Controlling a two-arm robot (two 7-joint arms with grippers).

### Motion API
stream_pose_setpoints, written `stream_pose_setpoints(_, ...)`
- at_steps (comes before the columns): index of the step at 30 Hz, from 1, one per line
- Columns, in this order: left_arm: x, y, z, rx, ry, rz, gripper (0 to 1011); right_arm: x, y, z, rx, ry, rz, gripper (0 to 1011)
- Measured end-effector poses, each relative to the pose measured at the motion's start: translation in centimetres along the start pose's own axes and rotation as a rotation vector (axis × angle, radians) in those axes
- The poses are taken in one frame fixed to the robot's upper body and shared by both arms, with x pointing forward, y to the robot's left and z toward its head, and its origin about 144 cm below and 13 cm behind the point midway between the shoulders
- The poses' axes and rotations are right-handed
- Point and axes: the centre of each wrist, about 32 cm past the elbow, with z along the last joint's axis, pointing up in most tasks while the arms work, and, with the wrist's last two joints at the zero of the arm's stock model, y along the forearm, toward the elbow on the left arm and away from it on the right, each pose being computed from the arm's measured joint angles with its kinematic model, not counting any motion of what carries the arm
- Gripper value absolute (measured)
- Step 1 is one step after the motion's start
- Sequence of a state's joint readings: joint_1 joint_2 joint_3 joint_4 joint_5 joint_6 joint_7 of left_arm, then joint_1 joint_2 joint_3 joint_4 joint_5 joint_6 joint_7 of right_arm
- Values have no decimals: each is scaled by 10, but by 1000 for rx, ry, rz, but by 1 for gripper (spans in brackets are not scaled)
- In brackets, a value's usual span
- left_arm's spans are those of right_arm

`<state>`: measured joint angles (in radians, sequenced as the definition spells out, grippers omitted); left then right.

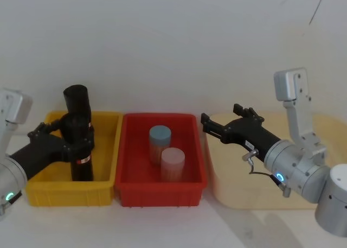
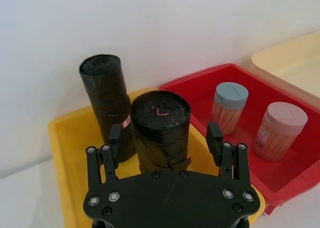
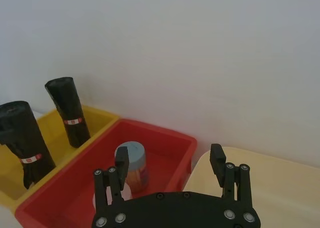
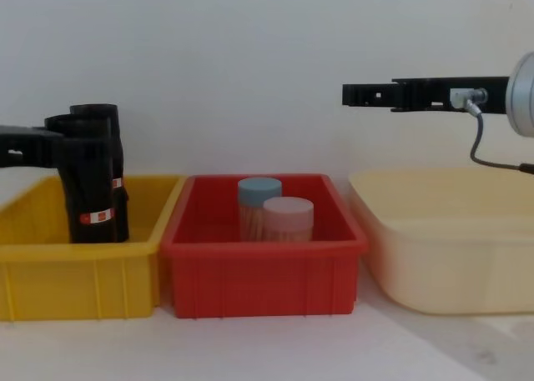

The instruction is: Pick up the garbage bag with the one hand and transfer it to the other hand.

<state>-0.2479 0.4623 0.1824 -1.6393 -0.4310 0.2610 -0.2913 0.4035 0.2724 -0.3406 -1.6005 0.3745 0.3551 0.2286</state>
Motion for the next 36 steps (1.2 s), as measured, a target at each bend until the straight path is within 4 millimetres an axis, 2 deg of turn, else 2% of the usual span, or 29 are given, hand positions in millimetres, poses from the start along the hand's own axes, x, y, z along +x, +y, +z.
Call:
stream_pose_setpoints(14,-1,-17,-10,9,8,-36,1000,6,5,-2,-53,-3,43,1001)
stream_pose_setpoints(36,-1,-24,-14,13,9,-49,1001,3,29,-7,-170,-16,174,1000)
